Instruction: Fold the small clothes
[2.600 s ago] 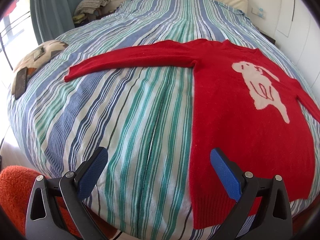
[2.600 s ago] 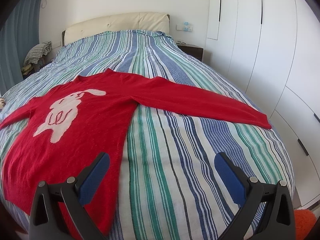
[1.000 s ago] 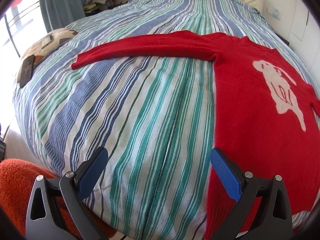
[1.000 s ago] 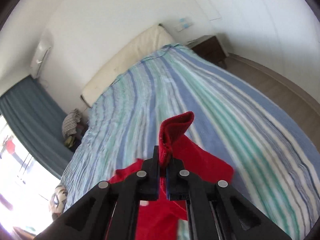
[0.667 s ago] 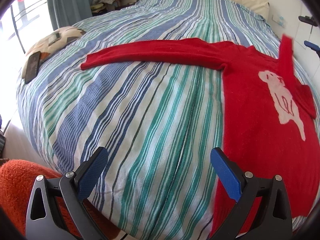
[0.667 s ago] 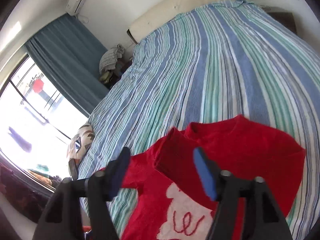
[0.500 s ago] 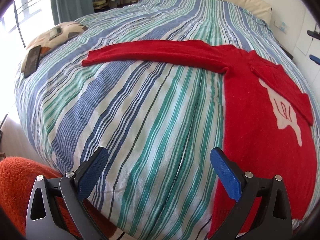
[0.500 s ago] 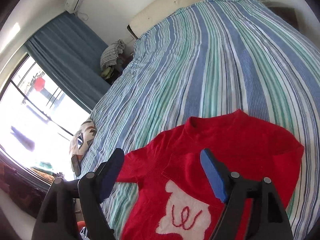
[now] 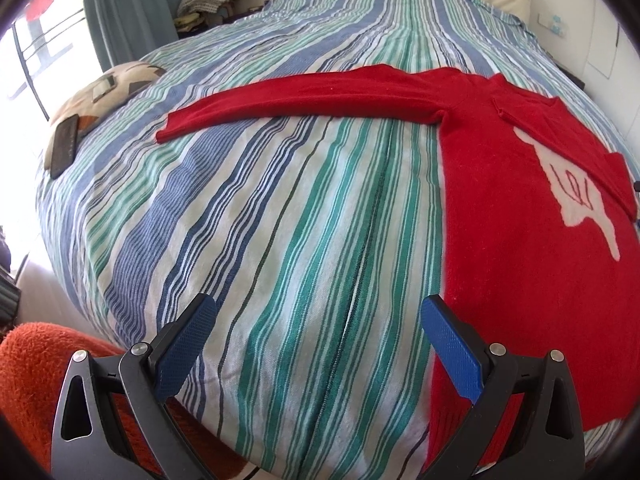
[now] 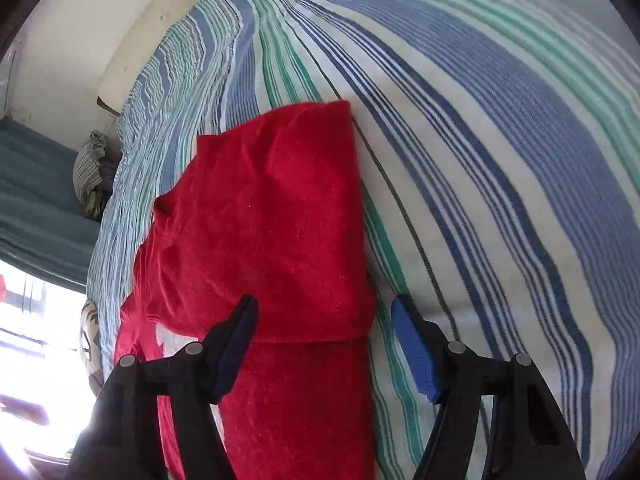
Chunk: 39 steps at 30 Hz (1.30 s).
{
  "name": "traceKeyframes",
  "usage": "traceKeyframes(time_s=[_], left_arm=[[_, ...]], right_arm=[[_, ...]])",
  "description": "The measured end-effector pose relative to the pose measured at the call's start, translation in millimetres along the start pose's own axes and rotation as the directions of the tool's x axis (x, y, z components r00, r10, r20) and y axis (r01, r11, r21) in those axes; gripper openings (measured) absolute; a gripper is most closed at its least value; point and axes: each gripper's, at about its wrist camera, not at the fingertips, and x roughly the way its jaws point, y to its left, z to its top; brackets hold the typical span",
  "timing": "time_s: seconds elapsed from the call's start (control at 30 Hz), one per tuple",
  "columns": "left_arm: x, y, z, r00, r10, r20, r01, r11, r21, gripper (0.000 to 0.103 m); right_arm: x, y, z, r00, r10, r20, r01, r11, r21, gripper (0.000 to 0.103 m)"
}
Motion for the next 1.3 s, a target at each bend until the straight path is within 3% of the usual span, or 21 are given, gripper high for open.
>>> traceKeyframes(time_s=[0.13,0.23,0.3,0.37,0.47,0.6,0.7,0.77,0.93,1.3], left_arm=[[1.6,-0.3,2.9,1.0,-0.006,-0.003,0.006,1.0,-0.008,0.102],[1.0,-2.0,3.1,1.0,-0.024,-0.007,0.024,1.0,-0.011,0.102],[-0.6,-4.0,2.4,1.0,-0.027,-0.004,0.027,1.0,0.001,0.102],[-1.9,-5.2,1.5,1.0,-0.021,0.0,0.021,1.0,0.014,0.102],[-2.2,-3.5,0.9,1.0,-0.021,-0.004,0.021,1.0,0.012,0.102],[0.8,-2.5,1.7,0.999,-0.028,-0.017,0.028,1.0,-0.005,0.102],[4.2,-5.7,1.6,0.999,-0.025,-0.026,0.025,1.0,0.0,0.102],[5.3,-9.5,-0.4,0.999,-0.02,-0.028,0.02,1.0,0.014,0.102],[5.3,-14.3,-2.9,1.0,-0.011,-0.024,0.012,0.999,0.04,0.102],[7.2,-6.4,-2.6,0.999,-0.023,-0.044,0.024,1.0,0.004,0.102]], right_arm=[[-31.5,33.8,-40.9,0.993,0.09,-0.079,-0.106,0.965,-0.24,0.07],[-46.3,41.8,-92.6,0.977,0.135,-0.166,-0.184,0.925,-0.331,0.075],[-45.5,32.1,-127.2,0.972,0.111,-0.206,-0.178,0.923,-0.342,0.075],[-43.7,11.2,-153.0,0.976,0.046,-0.212,-0.116,0.936,-0.331,0.075],[-54.5,-22.7,-172.1,0.988,-0.009,-0.153,-0.033,0.964,-0.266,0.075],[-96.3,-35.2,-181.7,0.996,-0.072,0.045,0.081,0.967,-0.242,0.075],[-121.8,-37.6,-190.2,0.973,-0.086,0.215,0.134,0.967,-0.216,0.076],[-129.2,-36.3,-194.1,0.95,-0.132,0.284,0.195,0.959,-0.205,0.076],[-129.9,-31.2,-187.5,0.946,-0.138,0.293,0.205,0.955,-0.213,0.076],[-130.8,-28.1,-194.9,0.934,-0.143,0.328,0.223,0.95,-0.22,0.076]])
